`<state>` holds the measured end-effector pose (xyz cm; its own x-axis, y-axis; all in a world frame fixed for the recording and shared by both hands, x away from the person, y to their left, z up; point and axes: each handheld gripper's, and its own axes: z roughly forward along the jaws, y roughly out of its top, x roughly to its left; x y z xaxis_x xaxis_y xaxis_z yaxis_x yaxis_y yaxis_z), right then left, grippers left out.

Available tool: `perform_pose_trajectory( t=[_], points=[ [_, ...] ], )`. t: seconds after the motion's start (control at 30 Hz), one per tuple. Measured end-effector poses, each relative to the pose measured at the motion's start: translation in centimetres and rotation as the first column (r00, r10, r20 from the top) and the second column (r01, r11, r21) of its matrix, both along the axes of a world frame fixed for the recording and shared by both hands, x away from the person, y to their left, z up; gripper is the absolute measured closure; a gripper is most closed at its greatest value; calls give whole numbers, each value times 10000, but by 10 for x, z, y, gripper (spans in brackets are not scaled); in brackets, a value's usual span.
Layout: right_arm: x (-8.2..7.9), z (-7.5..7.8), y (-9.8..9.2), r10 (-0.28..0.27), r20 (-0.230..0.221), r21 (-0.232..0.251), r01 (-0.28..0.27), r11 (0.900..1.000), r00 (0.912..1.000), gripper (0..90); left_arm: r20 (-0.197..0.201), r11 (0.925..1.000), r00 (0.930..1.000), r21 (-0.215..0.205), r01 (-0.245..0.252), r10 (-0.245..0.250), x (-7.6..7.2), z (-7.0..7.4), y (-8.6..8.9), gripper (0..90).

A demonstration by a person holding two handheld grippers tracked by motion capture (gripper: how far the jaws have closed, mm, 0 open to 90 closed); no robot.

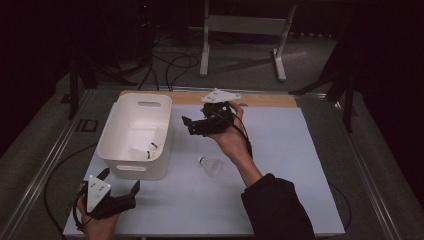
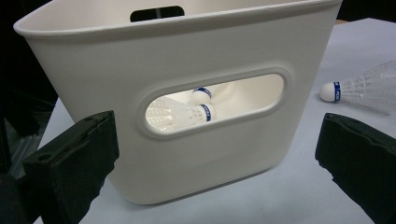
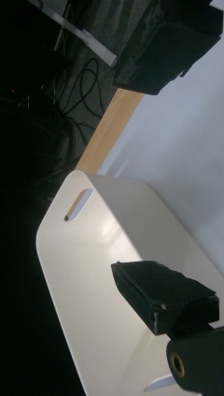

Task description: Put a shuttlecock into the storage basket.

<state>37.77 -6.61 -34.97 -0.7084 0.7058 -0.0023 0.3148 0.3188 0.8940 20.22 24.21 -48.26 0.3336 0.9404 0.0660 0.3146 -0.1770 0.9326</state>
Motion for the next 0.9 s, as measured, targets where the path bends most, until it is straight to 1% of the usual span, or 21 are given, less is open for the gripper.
perform_pose_trajectory(
  t=[0.23,0.47,0.73,0.9],
  points=[
    [-1,-4,-9,-134,-42,-23,134,9999,9999,101,-1,10000,10000,15,2,-2,0,0,0,1],
    [-3,-7,-14,-187,-43,-29,187,9998,9998,101,3,10000,10000,3,-11,11,0,0,0,1],
    [-7,-14,-23,-316,-263,233,322,9992,9992,102,-10,10000,10000,25,-4,4,0,0,0,1],
    [-10,-17,-29,-383,-290,158,387,9991,9988,102,-6,10000,10000,47,-10,10,0,0,0,1]
  ],
)
